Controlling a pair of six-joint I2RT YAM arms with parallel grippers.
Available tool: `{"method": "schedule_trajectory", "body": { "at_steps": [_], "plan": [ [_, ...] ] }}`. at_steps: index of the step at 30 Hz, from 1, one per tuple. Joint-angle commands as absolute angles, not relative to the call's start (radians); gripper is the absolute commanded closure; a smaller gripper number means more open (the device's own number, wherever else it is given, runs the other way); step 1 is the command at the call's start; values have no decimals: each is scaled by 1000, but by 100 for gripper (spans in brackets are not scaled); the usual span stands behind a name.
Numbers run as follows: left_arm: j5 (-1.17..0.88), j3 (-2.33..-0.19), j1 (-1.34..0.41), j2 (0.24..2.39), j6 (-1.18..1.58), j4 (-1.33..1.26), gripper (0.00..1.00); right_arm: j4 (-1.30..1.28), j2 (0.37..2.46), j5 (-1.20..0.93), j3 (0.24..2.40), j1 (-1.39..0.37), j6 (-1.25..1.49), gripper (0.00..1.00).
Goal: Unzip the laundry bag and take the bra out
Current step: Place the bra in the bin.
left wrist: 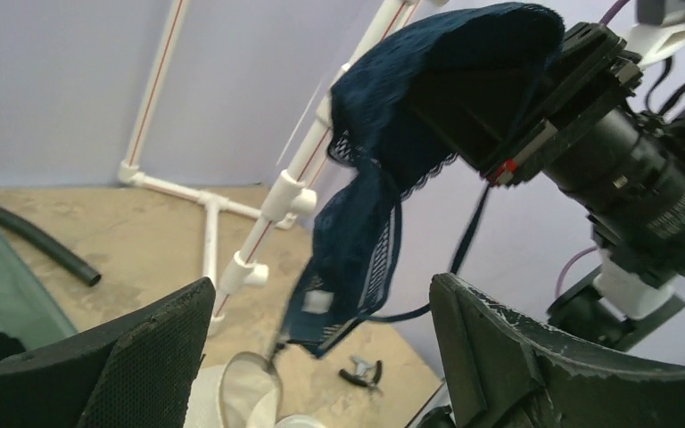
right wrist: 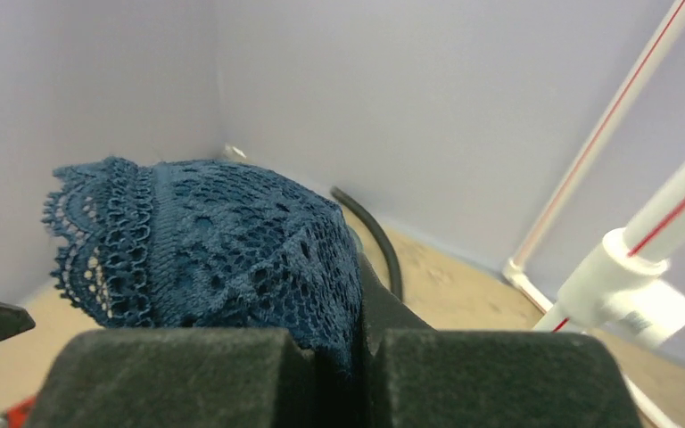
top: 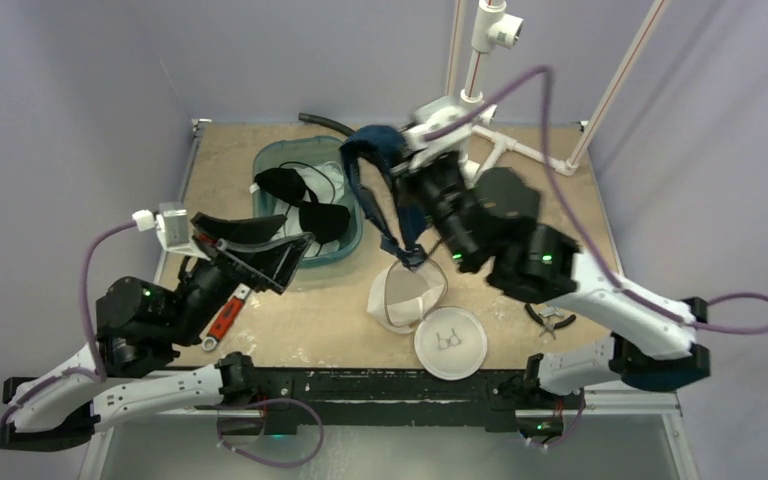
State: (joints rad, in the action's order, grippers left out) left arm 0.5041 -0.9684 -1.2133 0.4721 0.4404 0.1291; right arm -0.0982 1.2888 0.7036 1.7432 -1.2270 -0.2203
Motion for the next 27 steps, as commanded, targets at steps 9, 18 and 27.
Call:
{"method": "schedule_trajectory", "body": {
  "at_steps": [9, 18, 27],
  "plan": [
    [581, -907, -1218, 522, 385, 180, 11, -273, 1532, 1038, 1984, -1322, -209, 100],
    [581, -820, -1217, 445, 391, 139, 7, -360, 1630, 1031, 2062, -1321, -147, 100],
    [316, -830, -1217, 463, 397, 16, 16, -466, 1666, 917, 2073, -1234, -10, 100]
  ]
}}
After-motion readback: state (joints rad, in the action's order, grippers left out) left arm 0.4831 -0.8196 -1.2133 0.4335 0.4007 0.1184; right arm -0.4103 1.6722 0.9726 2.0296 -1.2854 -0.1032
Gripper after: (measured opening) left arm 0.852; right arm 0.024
